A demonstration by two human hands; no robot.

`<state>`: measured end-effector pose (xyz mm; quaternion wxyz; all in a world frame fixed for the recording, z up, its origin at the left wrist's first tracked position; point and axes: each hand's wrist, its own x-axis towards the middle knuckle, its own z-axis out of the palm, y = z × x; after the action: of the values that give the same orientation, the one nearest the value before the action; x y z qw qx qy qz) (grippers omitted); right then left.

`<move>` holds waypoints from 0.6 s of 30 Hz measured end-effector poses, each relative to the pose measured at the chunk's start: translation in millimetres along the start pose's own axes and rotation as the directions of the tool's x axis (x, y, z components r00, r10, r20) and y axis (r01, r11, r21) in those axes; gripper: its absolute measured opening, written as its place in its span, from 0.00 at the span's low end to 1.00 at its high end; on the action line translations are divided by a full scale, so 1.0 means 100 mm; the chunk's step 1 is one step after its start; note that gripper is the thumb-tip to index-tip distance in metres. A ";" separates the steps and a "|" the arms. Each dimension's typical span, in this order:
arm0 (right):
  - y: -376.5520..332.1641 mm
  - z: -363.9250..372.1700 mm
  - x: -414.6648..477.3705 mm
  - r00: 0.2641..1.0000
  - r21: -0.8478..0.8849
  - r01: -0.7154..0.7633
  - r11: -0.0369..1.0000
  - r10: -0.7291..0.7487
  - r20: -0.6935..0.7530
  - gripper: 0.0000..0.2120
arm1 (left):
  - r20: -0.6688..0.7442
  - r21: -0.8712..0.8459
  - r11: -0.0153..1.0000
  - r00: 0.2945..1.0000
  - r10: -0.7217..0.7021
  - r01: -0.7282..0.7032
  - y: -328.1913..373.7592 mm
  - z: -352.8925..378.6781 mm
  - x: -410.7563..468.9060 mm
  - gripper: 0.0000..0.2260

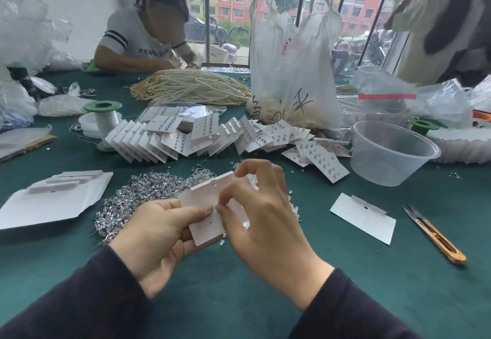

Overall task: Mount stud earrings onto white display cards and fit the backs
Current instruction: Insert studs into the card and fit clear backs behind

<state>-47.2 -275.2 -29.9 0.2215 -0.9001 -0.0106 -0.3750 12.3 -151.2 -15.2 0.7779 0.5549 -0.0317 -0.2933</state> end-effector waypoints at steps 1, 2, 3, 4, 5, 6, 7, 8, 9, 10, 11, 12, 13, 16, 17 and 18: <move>0.00 0.00 0.00 1.000 -0.004 0.007 1.000 -0.007 -0.011 0.03 | 0.006 -0.006 1.000 1.000 0.003 -0.003 0.00 0.00 0.00 0.20; 0.00 0.00 0.00 1.000 -0.008 0.019 1.000 -0.019 -0.016 0.02 | 0.015 -0.017 1.000 1.000 0.003 -0.003 0.00 0.00 0.00 0.19; 0.00 0.00 0.00 0.999 -0.016 0.031 0.999 -0.031 -0.016 0.01 | 0.029 -0.034 0.999 1.000 -0.001 0.002 0.00 -0.01 0.00 0.18; -0.01 0.00 0.00 0.999 -0.026 0.037 0.999 -0.038 -0.013 0.02 | 0.046 -0.057 0.998 0.999 -0.011 0.014 0.00 -0.01 0.00 0.17; -0.02 -0.01 0.00 0.999 -0.034 0.040 0.999 -0.040 -0.007 0.04 | 0.063 -0.075 0.997 0.998 -0.024 0.029 0.00 -0.01 0.00 0.16; -0.02 -0.01 0.00 0.999 -0.036 0.041 0.999 -0.041 0.000 0.05 | 0.076 -0.083 0.996 0.996 -0.036 0.043 0.00 -0.01 -0.01 0.15; -0.03 -0.01 0.00 0.999 -0.037 0.041 0.998 -0.041 0.005 0.06 | 0.086 -0.080 0.995 0.995 -0.045 0.052 0.00 0.00 -0.01 0.14; -0.03 -0.01 0.00 0.999 -0.039 0.040 0.998 -0.040 0.010 0.06 | 0.092 -0.071 0.996 0.994 -0.050 0.056 0.00 0.00 -0.01 0.14; -0.03 -0.01 0.00 0.999 -0.038 0.037 0.999 -0.036 0.012 0.06 | 0.097 -0.057 0.997 0.994 -0.049 0.055 0.00 0.00 -0.02 0.13; -0.02 -0.01 0.01 0.999 -0.033 0.031 0.999 -0.030 0.015 0.06 | 0.100 -0.042 0.998 0.994 -0.044 0.048 0.00 0.01 -0.02 0.13; -0.01 -0.01 0.01 0.999 -0.025 0.027 0.999 -0.026 0.020 0.05 | 0.104 -0.026 0.999 0.994 -0.038 0.041 0.01 0.01 -0.02 0.13; -0.01 -0.02 0.00 0.999 -0.014 0.023 1.000 -0.023 0.029 0.04 | 0.108 -0.011 0.999 0.994 -0.034 0.036 0.01 0.01 -0.02 0.13; -0.01 -0.02 0.01 0.999 0.006 0.018 1.000 -0.019 0.048 0.03 | 0.108 0.007 0.999 0.994 -0.033 0.032 0.02 0.01 -0.03 0.14; 0.01 -0.09 0.09 0.996 0.139 -0.033 0.990 0.021 0.092 0.03 | 0.052 0.047 0.999 0.999 -0.012 0.010 0.03 0.02 -0.02 0.09; 0.06 -0.13 0.16 0.995 0.186 -0.078 0.979 0.066 0.072 0.04 | 0.011 0.056 0.998 1.000 0.016 -0.017 0.03 0.02 -0.01 0.05; 0.14 -0.18 0.23 0.991 0.213 -0.134 0.968 0.127 0.049 0.05 | -0.042 0.062 0.996 0.997 0.062 -0.060 0.03 0.01 0.01 0.03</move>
<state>-40.5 -298.7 -8.9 0.3417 -0.8759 0.0043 -0.3406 14.0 -151.6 -12.4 0.7698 0.5833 -0.0406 -0.2561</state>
